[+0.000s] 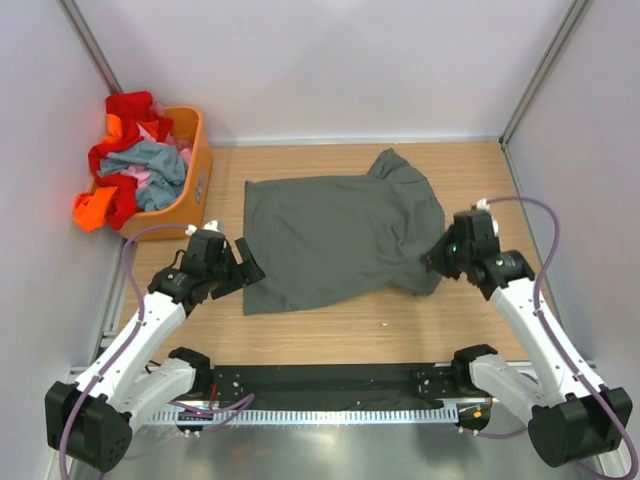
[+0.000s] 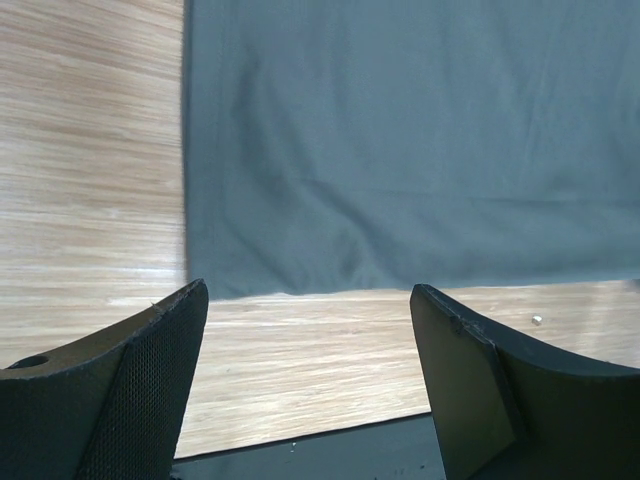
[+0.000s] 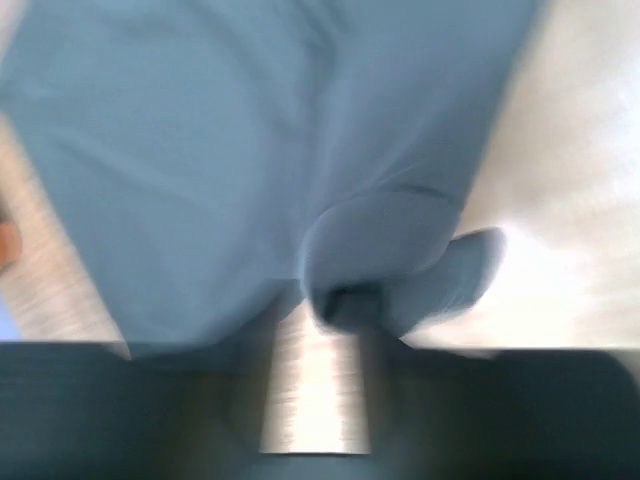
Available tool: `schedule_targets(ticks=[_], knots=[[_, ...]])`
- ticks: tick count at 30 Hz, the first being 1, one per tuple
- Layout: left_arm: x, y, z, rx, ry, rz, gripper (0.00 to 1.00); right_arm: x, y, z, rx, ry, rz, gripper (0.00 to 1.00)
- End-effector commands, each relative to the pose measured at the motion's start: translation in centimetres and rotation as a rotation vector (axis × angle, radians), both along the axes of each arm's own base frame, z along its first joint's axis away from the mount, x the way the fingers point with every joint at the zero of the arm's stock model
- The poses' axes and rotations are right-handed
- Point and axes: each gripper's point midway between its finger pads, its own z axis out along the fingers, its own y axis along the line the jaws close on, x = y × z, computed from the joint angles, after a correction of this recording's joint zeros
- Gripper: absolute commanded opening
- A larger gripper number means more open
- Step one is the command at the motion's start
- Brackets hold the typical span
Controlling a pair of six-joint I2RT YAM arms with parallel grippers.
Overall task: Fold and stack the t-shirts
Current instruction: Flatten the tshirt out
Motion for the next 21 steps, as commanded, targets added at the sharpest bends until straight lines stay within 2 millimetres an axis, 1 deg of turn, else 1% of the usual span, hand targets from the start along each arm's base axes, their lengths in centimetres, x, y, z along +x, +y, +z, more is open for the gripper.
schedule_targets(ticks=[1, 2, 3, 5, 6, 7, 9, 10, 11, 12, 13, 14, 16, 17, 18, 19, 21], knots=[[0.8, -0.2, 1.7, 0.002, -0.044, -0.016, 0.83, 1.7, 0.2, 3.8, -0.053, -0.042, 0.091, 0.55], [0.9, -0.3, 1.9, 0.002, -0.045, -0.02, 0.83, 2.6, 0.3, 3.4, -0.066, -0.016, 0.091, 0.9], [1.0, -0.3, 1.9, 0.0, -0.045, -0.019, 0.83, 2.9, 0.2, 3.0, -0.083, 0.001, 0.101, 0.94], [1.0, -0.4, 1.9, -0.002, -0.044, -0.021, 0.84, 3.3, 0.1, 2.2, -0.104, 0.021, 0.109, 0.99], [0.9, -0.5, 1.9, -0.004, -0.043, -0.026, 0.84, 3.3, -0.3, 2.0, -0.12, 0.021, 0.09, 0.99], [0.8, -0.5, 1.9, -0.008, -0.042, -0.03, 0.84, 2.9, -0.5, 1.4, -0.124, 0.026, 0.082, 0.99], [0.5, -0.5, 1.9, -0.007, -0.039, -0.037, 0.84, 2.2, -1.7, 1.7, -0.142, 0.001, 0.007, 0.98], [0.5, -0.5, 1.9, -0.008, -0.042, -0.037, 0.84, 1.3, -2.1, 0.7, -0.147, 0.017, -0.005, 0.97], [0.3, -0.4, 1.7, -0.004, -0.039, -0.04, 0.84, 0.8, -2.2, 0.4, -0.137, 0.017, -0.03, 0.94], [0.3, -0.4, 1.8, -0.005, -0.045, -0.041, 0.84, 0.3, -2.4, 0.7, -0.13, -0.013, -0.04, 0.88], [0.2, -0.5, 1.8, -0.01, -0.043, -0.043, 0.84, -0.4, -2.2, -0.8, -0.114, 0.011, -0.031, 0.82], [0.2, -0.5, 1.7, -0.014, -0.044, -0.048, 0.84, -0.8, -1.9, -1.5, -0.099, 0.02, -0.024, 0.76], [0.2, -0.7, 1.7, -0.018, -0.044, -0.05, 0.84, -1.4, -1.4, -3.2, -0.077, 0.062, -0.001, 0.74], [0.3, -0.7, 1.6, -0.021, -0.046, -0.052, 0.84, -1.3, -1.2, -4.3, -0.07, 0.064, 0.008, 0.71], [0.3, -0.8, 1.6, -0.022, -0.046, -0.054, 0.84, -1.2, -1.0, -4.8, -0.069, 0.063, 0.024, 0.7], [0.3, -0.8, 1.3, -0.022, -0.037, -0.057, 0.84, -0.6, -1.0, -5.5, -0.077, 0.061, 0.026, 0.69], [0.3, -0.9, 1.2, -0.024, -0.035, -0.061, 0.83, 0.2, -1.0, -5.8, -0.094, 0.051, 0.044, 0.68]])
